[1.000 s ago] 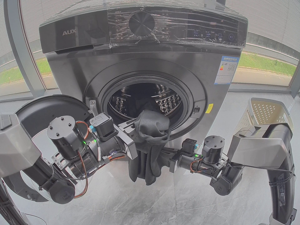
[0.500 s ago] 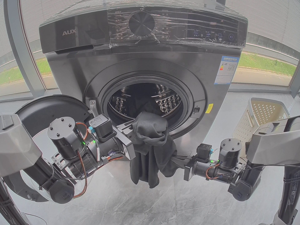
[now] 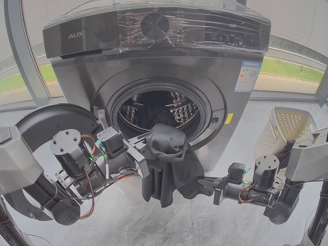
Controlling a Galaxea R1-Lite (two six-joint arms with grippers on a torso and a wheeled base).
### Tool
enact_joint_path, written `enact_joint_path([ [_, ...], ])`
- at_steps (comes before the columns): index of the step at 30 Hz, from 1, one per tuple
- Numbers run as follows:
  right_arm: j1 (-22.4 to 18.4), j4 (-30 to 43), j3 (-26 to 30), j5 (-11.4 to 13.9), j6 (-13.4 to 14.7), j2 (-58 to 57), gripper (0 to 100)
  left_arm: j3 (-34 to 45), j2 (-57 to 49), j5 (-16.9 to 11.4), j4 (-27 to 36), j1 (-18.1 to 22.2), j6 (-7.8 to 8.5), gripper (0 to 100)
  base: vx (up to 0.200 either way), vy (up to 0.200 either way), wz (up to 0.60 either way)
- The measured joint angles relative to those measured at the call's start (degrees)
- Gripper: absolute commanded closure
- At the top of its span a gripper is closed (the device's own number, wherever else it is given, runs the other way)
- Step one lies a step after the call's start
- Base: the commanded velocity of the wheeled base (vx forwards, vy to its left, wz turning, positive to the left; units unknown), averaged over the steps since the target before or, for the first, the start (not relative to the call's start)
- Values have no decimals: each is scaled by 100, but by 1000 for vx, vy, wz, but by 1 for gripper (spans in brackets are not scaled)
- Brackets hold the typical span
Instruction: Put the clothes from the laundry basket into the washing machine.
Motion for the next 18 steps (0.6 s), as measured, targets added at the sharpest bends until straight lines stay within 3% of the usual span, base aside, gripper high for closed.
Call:
enact_joint_path([
  [14, 16, 0, -27, -4, 28, -41, 100, 52, -61, 33, 0, -127, -1, 100, 0, 0, 0],
  [15, 22, 0, -29, -6, 28, -33, 0, 52, -63, 33, 0, -132, 0, 100, 0, 0, 0],
  [18, 46, 0, -60, -1, 33, 13, 0, 43, -66, 33, -2, -149, -1, 100, 0, 0, 0],
])
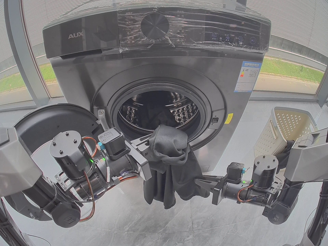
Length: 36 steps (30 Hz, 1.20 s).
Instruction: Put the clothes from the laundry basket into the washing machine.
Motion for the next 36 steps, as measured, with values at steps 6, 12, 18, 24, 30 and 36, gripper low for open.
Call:
enact_joint_path([
  [6, 11, 0, -317, 12, 4, 288, 0, -11, -11, 2, 5, -24, 4, 100, 0, 0, 0],
  [12, -11, 0, -1025, 28, 0, 703, 0, 0, -50, 0, 5, -55, 1, 100, 0, 0, 0],
  [18, -121, 2, -1723, 22, -35, 1081, 0, 22, -80, -5, 6, -63, 6, 100, 0, 0, 0],
  [24, -204, 0, -2170, 41, 15, 1282, 100, 40, -105, -7, 6, -69, 9, 100, 0, 0, 0],
  [30, -143, 2, -2241, 162, 23, 1346, 100, 22, -100, -7, 5, -66, 4, 100, 0, 0, 0],
  [36, -50, 0, -2236, 223, 6, 1337, 100, 43, -44, -9, 6, -33, 9, 100, 0, 0, 0],
])
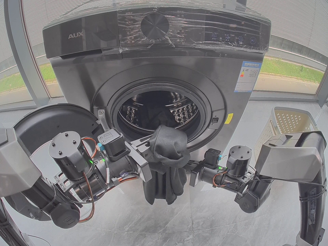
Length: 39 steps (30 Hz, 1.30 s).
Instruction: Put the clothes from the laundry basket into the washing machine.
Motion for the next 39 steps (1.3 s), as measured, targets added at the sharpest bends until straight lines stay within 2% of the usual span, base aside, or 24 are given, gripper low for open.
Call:
enact_joint_path([
  [4, 85, 0, 69, 7, -41, -59, 100, 12, 41, 0, 0, 20, -2, 100, 0, 0, 0],
  [14, 122, -2, 703, -39, -93, -400, 100, -22, 71, 1, -1, 124, -20, 100, 0, 0, 0],
  [15, 108, 0, 733, -45, -93, -413, 0, -35, 68, 0, 0, 132, -22, 100, 0, 0, 0],
  [22, -9, 0, 816, -41, -128, -394, 0, -55, 49, -7, -4, 152, -20, 100, 0, 0, 0],
  [28, -234, 0, 529, 18, -274, -236, 0, -49, -2, -7, -1, 100, -13, 100, 0, 0, 0],
  [36, -269, -2, 59, 728, -257, -100, 0, -16, -22, -22, -1, 72, -9, 100, 0, 0, 0],
  [39, -262, 0, -166, 864, -250, -13, 0, -10, -20, -24, -1, 69, -7, 100, 0, 0, 0],
])
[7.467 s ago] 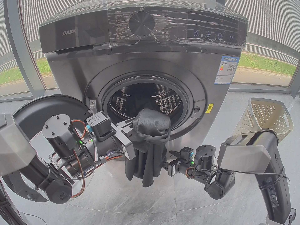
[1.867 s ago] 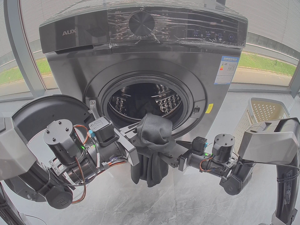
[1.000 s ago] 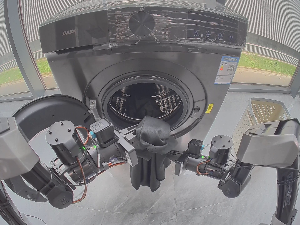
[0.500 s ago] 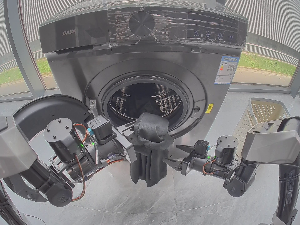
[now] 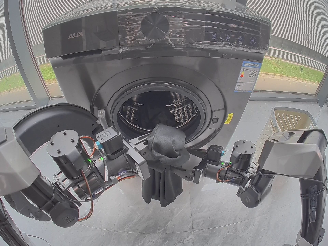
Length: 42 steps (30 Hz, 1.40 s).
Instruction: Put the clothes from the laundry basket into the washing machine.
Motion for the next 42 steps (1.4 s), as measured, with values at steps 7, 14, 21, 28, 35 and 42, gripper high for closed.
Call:
enact_joint_path([
  [7, 54, 0, -300, 107, -24, 201, 100, -12, 20, 4, 0, 7, -1, 100, 0, 0, 0],
  [14, 63, 0, -195, 104, -24, 179, 100, -11, 24, 6, 1, 11, 0, 100, 0, 0, 0],
  [21, 87, 2, 83, 85, -32, -52, 100, 2, 24, 13, 0, 41, 0, 100, 0, 0, 0],
  [28, 89, 2, 1119, 16, -51, -762, 100, 30, 24, 85, 0, 63, -4, 100, 0, 0, 0],
  [35, 54, 0, 2131, -484, -300, -1608, 100, 52, 33, 277, 0, 74, -99, 100, 0, 0, 0],
  [42, 20, 0, 2380, -903, -346, -2024, 100, 201, -11, 358, -5, 63, -197, 0, 0, 0, 0],
])
